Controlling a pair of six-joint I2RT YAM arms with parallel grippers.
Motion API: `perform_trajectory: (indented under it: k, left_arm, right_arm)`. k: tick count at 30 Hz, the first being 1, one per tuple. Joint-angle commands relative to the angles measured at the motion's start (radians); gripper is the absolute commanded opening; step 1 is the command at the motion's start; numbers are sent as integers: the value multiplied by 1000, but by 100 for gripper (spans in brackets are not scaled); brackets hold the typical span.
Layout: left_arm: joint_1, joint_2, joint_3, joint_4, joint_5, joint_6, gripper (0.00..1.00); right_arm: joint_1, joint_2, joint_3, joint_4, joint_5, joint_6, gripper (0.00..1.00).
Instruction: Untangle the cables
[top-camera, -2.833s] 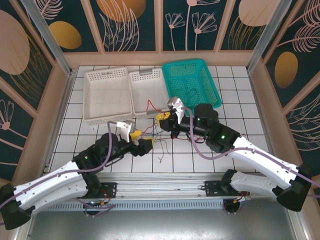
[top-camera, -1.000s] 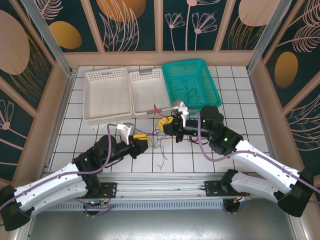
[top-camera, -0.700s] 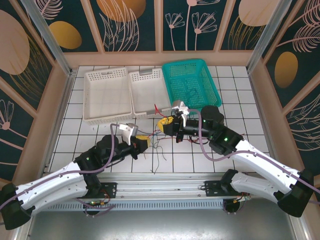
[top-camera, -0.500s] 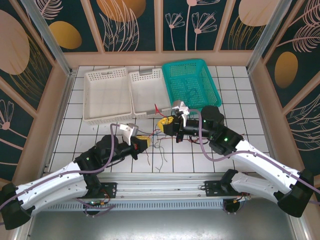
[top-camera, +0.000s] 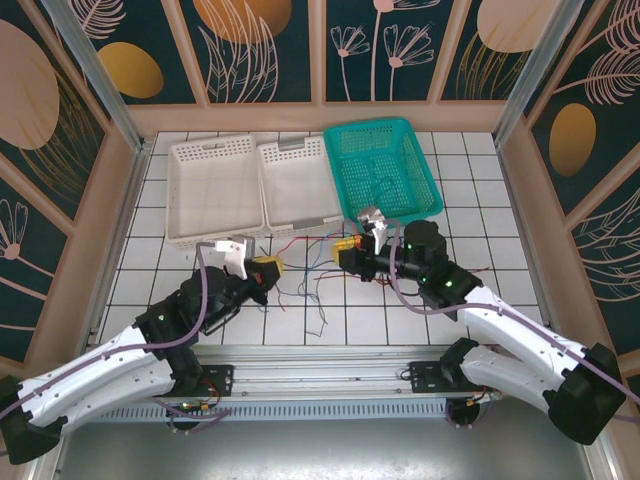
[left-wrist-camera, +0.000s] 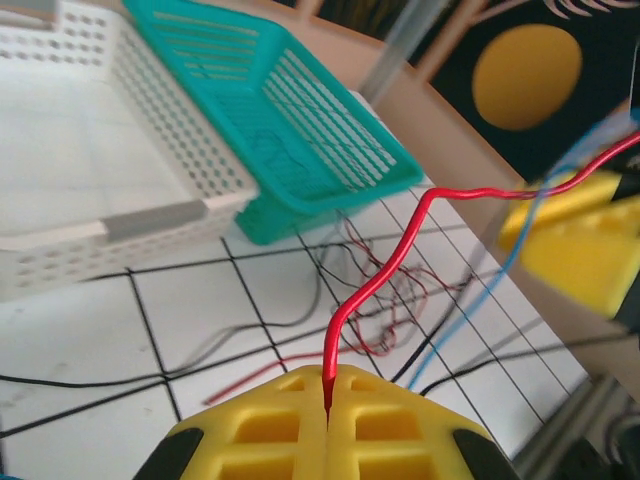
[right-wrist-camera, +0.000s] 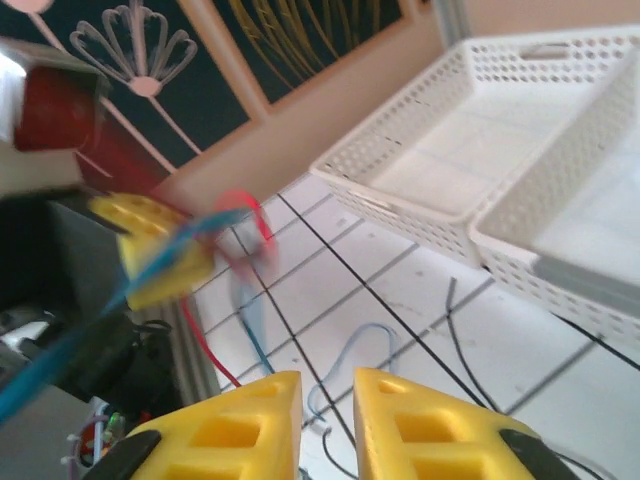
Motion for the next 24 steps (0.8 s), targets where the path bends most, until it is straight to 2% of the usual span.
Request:
perform_trajectory:
  k: [1, 5, 10, 16, 24]
  left_arm:
    - [4, -3, 65, -85, -167, -50, 0]
    - [4, -13, 108, -103, -220, -51, 0]
    - [4, 15, 165, -131, -208, -45, 0]
    - [4, 65, 196, -132, -117, -58, 0]
    - [4, 80, 215, -125, -50, -85, 0]
  right_arm:
    - [-30, -4, -43, 60, -3, 41, 28]
    - [-52, -1, -79, 78, -10, 58, 29]
    - [-53, -7, -106, 111, -31, 68, 31]
    - [-50, -34, -164, 268, -67, 113, 47]
    - [45, 51, -151, 443, -18, 99, 54]
